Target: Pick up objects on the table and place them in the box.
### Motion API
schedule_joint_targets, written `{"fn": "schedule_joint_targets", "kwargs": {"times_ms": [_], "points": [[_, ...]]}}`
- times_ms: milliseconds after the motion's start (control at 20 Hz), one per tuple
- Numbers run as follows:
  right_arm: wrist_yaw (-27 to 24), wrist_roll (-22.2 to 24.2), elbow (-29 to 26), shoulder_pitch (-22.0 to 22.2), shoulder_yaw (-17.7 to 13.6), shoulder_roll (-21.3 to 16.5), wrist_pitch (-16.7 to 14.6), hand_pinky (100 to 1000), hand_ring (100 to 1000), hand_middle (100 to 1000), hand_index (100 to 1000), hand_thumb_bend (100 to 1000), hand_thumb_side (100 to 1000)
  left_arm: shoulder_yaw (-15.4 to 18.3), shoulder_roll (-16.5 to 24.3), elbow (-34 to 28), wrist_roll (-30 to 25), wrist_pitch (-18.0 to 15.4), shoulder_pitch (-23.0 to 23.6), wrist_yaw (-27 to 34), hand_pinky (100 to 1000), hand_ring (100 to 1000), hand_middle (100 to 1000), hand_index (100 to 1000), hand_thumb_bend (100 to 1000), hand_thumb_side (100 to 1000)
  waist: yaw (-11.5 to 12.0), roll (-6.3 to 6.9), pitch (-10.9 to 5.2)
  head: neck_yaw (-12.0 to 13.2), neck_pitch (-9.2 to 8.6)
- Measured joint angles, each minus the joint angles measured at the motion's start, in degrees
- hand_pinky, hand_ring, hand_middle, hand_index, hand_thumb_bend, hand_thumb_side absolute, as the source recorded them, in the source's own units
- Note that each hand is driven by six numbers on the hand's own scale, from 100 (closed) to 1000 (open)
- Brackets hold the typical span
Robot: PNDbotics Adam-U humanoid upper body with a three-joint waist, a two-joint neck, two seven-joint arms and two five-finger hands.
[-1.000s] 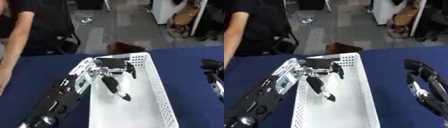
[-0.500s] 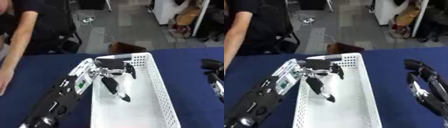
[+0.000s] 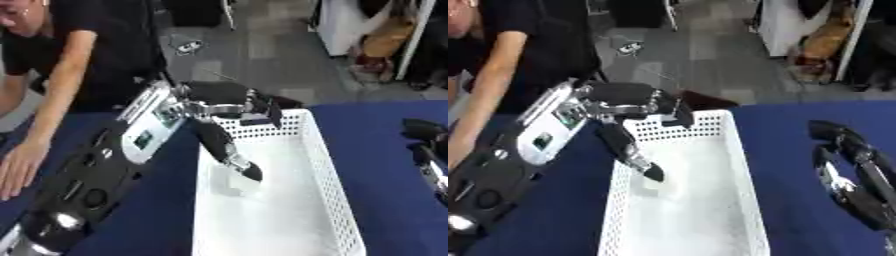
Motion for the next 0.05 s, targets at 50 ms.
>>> {"fn": "schedule_joint_targets", "kwargs": {"times_ms": [50], "points": [[0.0,0.0,0.1,0.1,0.0,0.0,0.0,799,851,895,890,100,749,0.1,0.9,-1.5,-0.2,0.5,0.0,1.9,744,814,857,856,760,751,0.3,0.03,-0.08,-0.3,0.20]]}}
